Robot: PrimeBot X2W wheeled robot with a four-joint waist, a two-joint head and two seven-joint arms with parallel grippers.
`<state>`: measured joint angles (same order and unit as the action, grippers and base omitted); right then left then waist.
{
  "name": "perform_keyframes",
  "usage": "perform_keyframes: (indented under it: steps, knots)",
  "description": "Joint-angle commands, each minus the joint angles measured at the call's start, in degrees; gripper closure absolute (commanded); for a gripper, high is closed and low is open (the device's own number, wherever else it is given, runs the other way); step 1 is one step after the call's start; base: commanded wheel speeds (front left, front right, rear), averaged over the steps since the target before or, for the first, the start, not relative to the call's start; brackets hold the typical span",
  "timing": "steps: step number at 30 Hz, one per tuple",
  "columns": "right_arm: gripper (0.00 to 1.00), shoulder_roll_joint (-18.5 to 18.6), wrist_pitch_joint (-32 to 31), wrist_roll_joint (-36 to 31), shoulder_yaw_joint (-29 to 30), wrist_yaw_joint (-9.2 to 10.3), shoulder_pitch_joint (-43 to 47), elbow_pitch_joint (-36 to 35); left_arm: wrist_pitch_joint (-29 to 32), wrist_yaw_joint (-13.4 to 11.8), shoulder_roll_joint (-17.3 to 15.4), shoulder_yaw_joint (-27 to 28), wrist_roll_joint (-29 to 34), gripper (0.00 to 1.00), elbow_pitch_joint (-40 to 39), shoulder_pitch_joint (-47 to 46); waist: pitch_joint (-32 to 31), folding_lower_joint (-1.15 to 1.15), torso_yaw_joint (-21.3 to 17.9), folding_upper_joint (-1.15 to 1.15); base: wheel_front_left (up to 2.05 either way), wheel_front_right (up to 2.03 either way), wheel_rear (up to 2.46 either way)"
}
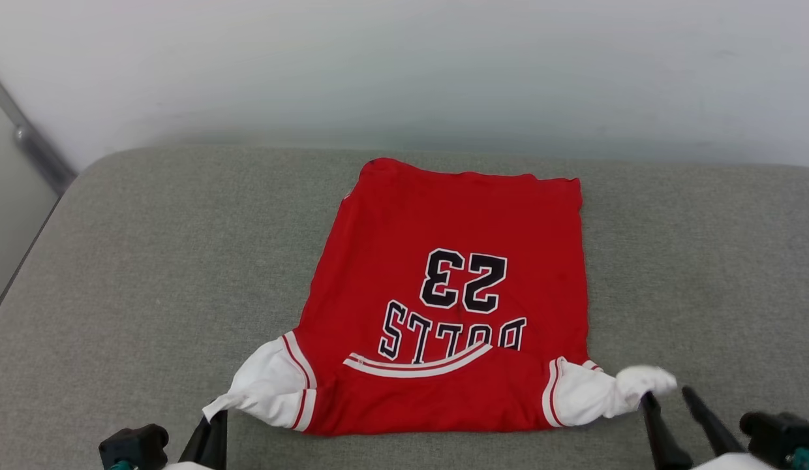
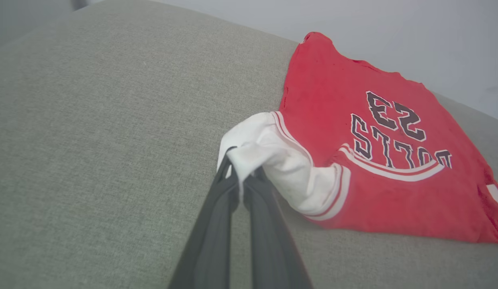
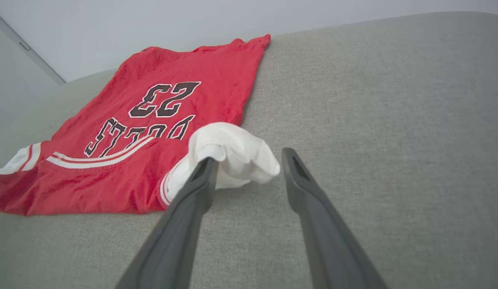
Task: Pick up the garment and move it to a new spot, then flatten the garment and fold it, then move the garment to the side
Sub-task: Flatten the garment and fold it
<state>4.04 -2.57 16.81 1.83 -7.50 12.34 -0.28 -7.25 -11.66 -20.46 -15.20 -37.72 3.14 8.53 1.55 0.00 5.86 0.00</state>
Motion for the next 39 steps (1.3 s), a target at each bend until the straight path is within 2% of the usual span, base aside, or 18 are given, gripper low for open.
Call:
perform_keyframes:
  steps: [1, 6, 12, 15, 16, 22, 28, 33, 39]
  knots:
    - [0.0, -0.17, 0.34, 0.51, 1.01, 0.02, -2.35, -0.58, -0.36, -0.32, 0.18, -0.36, 0.63, 1.0, -0.74, -0.94, 0.97, 0.0, 0.82, 0.0, 0.0, 0.0, 0.0]
    - [0.0, 1.45, -0.7, 2.17, 6.03, 0.01, -12.41, 2.29, -1.38, -0.01, 0.63, -1.38, 2.06, 1.0, -3.36, -3.89, 4.49, 0.0, 3.28, 0.0, 0.0, 0.0, 0.0]
    - [0.0, 6.5, -7.28, 4.6, 9.63, 0.01, -29.42, 14.14, -3.34, 1.65, 2.19, -2.83, 3.17, 1.0, -5.18, -8.83, 11.18, 0.0, 7.63, 0.0, 0.0, 0.0, 0.0]
    - [0.0, 9.51, -12.85, 5.33, 10.47, 0.02, -38.59, 21.26, -4.4, 2.65, 3.34, -3.75, 3.67, 1.0, -5.8, -11.31, 14.55, 0.0, 9.9, 0.0, 0.0, 0.0, 0.0]
    - [0.0, 12.78, -19.36, 4.7, 10.18, 0.01, -46.68, 26.83, -5.31, 3.78, 4.71, -4.86, 4.2, 1.0, -6.44, -13.77, 18.23, 0.0, 12.27, 0.0, 0.0, 0.0, 0.0]
    - [0.0, 16.84, -31.5, 2.47, 9.44, 0.02, -60.98, 34.27, -6.73, 6.19, 6.65, -6.33, 5.38, 1.0, -7.19, -18.02, 24.67, 0.0, 16.08, 0.0, 0.0, 0.0, 0.0]
    - [0.0, 17.15, -39.0, -1.58, 9.59, 0.01, -68.95, 38.24, -7.45, 8.1, 7.9, -6.97, 6.14, 1.0, -6.92, -20.66, 28.59, 0.0, 17.97, 0.0, 0.0, 0.0, 0.0]
    - [0.0, 16.21, -43.24, -3.9, 9.47, 0.01, -70.01, 41.43, -7.64, 8.96, 8.69, -6.91, 6.26, 1.0, -6.26, -21.31, 29.82, 0.0, 18.05, 0.0, 0.0, 0.0, 0.0]
    - [0.0, 14.79, -55.85, -6.9, 9.72, 0.04, -66.5, 45.79, -7.88, 9.75, 9.61, -6.46, 6.62, 1.0, -5.28, -21.7, 30.3, 0.0, 18.02, 0.0, 0.0, 0.0, 0.0]
